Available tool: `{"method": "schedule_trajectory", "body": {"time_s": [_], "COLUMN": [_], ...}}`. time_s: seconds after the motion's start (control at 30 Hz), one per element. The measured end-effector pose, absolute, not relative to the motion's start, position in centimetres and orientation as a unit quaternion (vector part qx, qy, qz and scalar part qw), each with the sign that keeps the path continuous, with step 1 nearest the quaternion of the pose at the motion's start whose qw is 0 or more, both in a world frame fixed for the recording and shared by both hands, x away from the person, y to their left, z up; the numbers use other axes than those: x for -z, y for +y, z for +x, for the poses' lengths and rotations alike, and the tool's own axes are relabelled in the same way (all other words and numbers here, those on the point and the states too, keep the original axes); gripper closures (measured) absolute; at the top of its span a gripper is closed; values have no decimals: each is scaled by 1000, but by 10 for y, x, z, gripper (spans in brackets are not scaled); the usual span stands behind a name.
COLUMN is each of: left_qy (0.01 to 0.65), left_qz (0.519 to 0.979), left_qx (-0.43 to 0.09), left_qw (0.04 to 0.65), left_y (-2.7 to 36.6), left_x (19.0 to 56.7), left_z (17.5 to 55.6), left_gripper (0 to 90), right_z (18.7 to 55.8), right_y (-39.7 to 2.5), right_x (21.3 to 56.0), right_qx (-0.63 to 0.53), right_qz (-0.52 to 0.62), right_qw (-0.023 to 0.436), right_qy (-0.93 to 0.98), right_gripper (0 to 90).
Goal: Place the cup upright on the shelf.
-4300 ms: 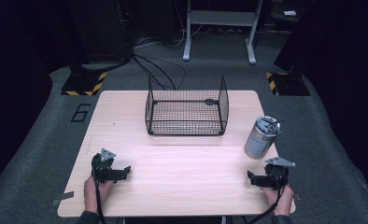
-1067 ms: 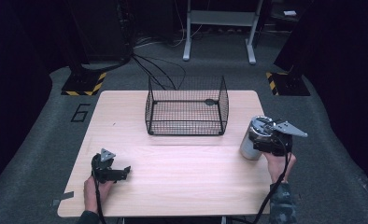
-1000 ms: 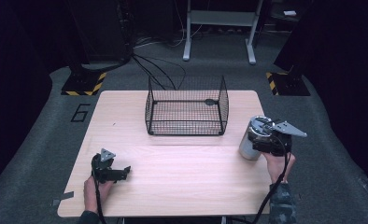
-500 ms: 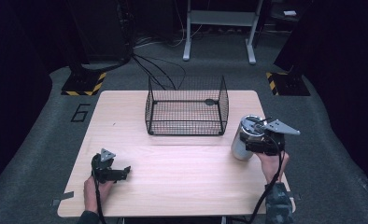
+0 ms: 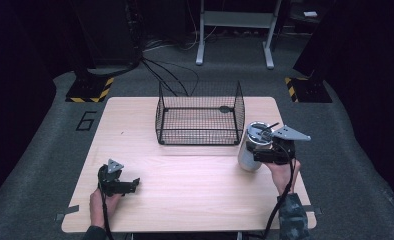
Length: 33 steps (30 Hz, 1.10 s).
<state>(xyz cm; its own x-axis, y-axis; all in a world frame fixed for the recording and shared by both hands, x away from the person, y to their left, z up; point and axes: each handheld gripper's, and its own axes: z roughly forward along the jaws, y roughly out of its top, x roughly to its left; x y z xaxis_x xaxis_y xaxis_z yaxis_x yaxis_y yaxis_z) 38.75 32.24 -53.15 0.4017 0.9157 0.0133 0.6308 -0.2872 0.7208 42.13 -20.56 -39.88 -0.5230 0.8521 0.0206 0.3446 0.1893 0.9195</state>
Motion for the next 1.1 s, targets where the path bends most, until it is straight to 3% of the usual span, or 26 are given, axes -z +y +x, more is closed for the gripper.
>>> {"method": "schedule_trajectory", "body": {"time_s": [1.1], "left_qy": [501], "left_qz": [772], "left_qx": [-219], "left_qw": [325], "left_y": [322], "left_x": [532], "left_z": [387], "left_gripper": [10], "right_z": [432], "right_y": [-141], "right_x": [374], "right_qx": [-511], "right_qz": [347], "right_qw": [215], "right_qy": [757], "right_gripper": [34]}}
